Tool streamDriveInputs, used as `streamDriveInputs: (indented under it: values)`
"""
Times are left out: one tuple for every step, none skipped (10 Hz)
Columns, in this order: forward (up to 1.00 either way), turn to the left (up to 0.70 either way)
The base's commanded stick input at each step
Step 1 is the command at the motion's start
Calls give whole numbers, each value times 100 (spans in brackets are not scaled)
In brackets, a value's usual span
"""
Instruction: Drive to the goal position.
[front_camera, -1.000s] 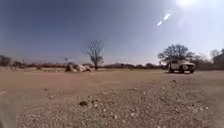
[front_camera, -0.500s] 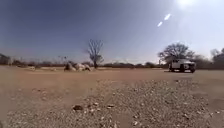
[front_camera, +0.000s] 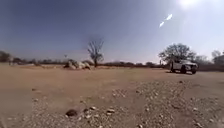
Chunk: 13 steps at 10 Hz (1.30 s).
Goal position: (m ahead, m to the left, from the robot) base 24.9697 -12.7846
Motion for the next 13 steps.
streamDriveInputs:
  values:
    - [50,0]
    - [50,0]
    - [50,0]
    - [50,0]
    - [50,0]
    - [50,0]
    - [50,0]
    - [50,0]
    - [50,0]
    - [50,0]
    - [50,0]
    - [50,0]
    - [50,0]
